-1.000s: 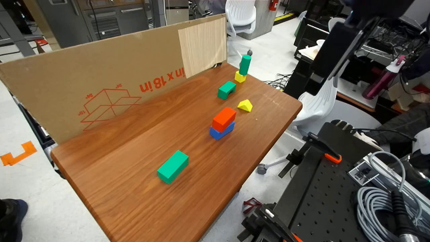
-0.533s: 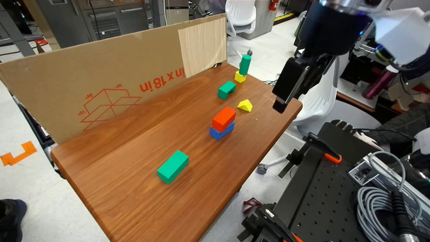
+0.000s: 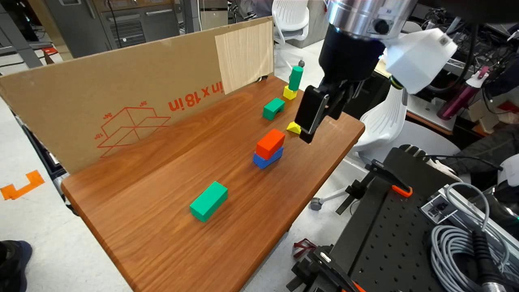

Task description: Put the orange block on top of the green block on the right

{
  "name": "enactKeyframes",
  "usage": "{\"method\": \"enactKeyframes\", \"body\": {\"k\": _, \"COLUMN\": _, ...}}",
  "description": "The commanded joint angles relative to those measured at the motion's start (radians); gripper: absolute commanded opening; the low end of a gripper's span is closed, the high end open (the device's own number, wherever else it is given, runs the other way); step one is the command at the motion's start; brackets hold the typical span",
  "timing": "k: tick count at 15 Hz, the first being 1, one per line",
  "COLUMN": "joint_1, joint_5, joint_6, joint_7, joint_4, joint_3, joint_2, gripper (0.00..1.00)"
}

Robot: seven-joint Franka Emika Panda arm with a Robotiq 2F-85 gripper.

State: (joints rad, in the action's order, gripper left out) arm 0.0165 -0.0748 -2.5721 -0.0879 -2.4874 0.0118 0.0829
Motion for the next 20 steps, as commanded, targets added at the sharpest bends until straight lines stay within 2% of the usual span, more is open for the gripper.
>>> {"method": "enactKeyframes", "body": {"k": 1, "joint_1": 0.007, "joint_5": 0.003, "joint_6": -0.016, "joint_7": 0.036, "joint_4": 0.078, "joint_3": 0.006, "joint_2": 0.084, "gripper": 1.00}}
{"method": "enactKeyframes", "body": {"k": 10, "joint_1": 0.010, "joint_5": 0.046, "joint_6": -0.007, "joint_7": 0.116, "joint_4": 0.185, "joint_3": 0.046, "joint_2": 0.207, "gripper": 1.00}}
{"method": "enactKeyframes", "body": {"k": 20, "joint_1": 0.050, "joint_5": -0.006, "joint_6": 0.006, "joint_7": 0.078, "joint_4": 0.245, "joint_3": 0.037, "joint_2": 0.252, "gripper": 1.00}}
